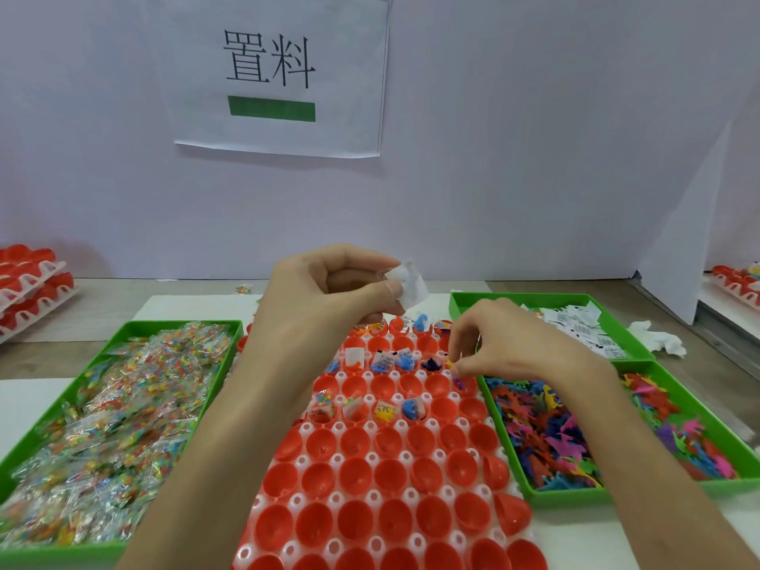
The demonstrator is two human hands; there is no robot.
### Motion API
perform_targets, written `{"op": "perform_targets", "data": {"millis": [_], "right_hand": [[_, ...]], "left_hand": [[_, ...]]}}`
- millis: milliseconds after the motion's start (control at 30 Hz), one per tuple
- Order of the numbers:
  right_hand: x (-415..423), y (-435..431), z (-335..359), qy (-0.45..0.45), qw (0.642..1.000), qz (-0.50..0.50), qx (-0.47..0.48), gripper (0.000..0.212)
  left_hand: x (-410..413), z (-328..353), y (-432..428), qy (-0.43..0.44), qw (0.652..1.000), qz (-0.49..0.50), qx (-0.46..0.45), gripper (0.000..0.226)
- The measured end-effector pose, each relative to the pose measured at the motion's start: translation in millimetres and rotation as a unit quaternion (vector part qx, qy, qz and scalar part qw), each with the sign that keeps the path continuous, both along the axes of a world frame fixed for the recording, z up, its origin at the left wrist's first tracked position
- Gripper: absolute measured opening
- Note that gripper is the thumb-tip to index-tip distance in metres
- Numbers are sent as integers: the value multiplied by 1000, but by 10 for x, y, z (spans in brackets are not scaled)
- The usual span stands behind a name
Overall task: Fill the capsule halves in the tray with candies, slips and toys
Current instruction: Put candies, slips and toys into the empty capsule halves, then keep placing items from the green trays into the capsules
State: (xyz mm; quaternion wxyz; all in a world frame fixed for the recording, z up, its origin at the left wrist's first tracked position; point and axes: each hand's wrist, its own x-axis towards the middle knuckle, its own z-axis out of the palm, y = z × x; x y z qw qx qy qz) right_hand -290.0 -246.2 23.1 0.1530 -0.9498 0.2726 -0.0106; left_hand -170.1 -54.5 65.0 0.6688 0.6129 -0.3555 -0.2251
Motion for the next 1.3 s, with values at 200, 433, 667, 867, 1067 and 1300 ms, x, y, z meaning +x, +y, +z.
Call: {"op": "perform_targets", "data": {"millis": [200,433,667,867,1067,1300], "right_hand": [[53,16,-83,11,1000,-10,3,15],[31,19,-33,4,1000,-13,-2,16],[-8,10,6,15,1000,2,16,15],[-191,0,342,-118,978,71,154,16],[-182,208,479,-322,828,193,417,9],[-6,374,421,-325,861,142,363,17]], "left_hand": [[11,-1,5,0,1000,-1,3,15],[-3,-28,-4,-2,1000,-8,12,15],[16,-46,-4,3,1000,-6,9,15],[50,-117,-30,-28,999,3,39,16],[9,-128,-51,-18,999,-10,28,15],[-34,-48,-24,6,999,-33,-22,18]]}}
